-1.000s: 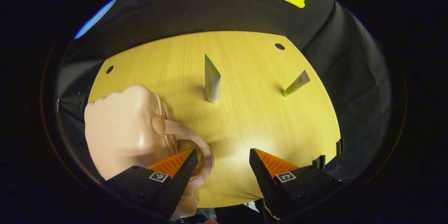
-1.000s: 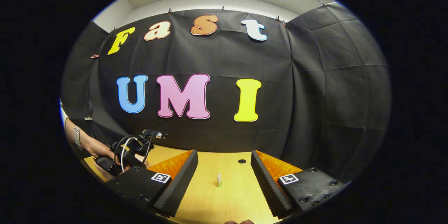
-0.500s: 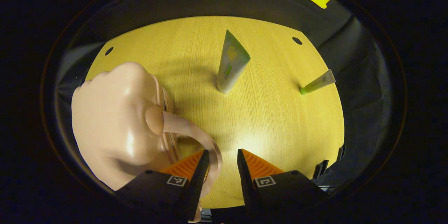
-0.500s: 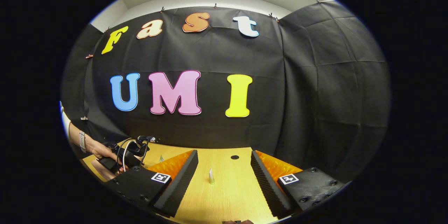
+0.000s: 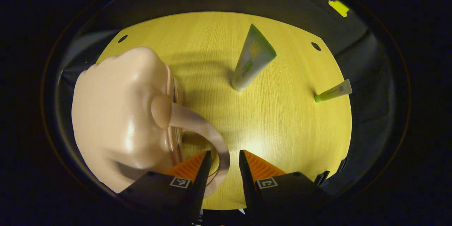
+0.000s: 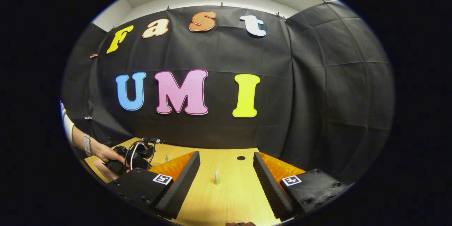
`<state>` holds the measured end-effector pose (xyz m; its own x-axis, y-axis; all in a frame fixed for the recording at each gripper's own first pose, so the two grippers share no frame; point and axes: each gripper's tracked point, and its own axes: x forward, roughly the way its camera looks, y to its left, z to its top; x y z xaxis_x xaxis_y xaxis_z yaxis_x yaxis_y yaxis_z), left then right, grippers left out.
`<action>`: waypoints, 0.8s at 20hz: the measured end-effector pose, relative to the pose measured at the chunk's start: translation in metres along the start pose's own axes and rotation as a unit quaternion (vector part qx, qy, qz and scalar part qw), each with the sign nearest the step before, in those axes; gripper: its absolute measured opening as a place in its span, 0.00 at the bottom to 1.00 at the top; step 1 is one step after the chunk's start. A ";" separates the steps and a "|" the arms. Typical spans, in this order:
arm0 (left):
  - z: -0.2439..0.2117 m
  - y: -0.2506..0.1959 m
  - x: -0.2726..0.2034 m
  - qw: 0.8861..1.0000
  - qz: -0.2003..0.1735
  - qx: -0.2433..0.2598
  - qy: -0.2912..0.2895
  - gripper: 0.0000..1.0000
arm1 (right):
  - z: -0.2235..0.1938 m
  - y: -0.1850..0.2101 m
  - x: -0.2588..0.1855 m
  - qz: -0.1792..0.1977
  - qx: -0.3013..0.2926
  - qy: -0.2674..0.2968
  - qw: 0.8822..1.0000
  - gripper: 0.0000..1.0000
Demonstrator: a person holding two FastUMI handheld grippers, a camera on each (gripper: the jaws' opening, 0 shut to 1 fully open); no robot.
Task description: First open the suitcase, pack the skin care products into it, and then close the suitcase.
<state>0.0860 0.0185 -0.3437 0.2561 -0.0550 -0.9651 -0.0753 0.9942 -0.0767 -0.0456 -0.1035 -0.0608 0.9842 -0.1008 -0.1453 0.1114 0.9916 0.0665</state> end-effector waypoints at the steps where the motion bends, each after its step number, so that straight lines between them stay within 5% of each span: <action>1: 0.001 0.003 0.003 1.000 0.010 0.014 -0.001 0.50 | -0.001 -0.002 -0.001 0.000 0.000 0.002 1.000 0.96; 2: 0.001 0.009 0.005 0.999 0.021 0.026 0.000 0.41 | -0.002 -0.003 -0.002 -0.001 0.000 0.004 1.000 0.96; 3: 0.000 0.008 0.014 0.999 0.020 0.026 0.001 0.20 | -0.004 -0.005 -0.003 -0.002 0.000 0.006 1.000 0.96; 10: 0.007 0.007 -0.062 0.998 -0.005 0.058 -0.006 0.12 | -0.007 -0.015 -0.004 -0.005 -0.004 0.009 1.000 0.96; 16: 0.024 0.049 -0.165 0.997 -0.011 0.036 -0.061 0.12 | -0.001 0.004 0.016 0.042 -0.017 -0.007 0.999 0.96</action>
<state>0.0636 0.0784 -0.1824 0.3726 -0.0694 -0.9254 0.0006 0.9972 -0.0746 -0.0298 -0.1009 -0.0641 0.9916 -0.0190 -0.1277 0.0247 0.9987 0.0435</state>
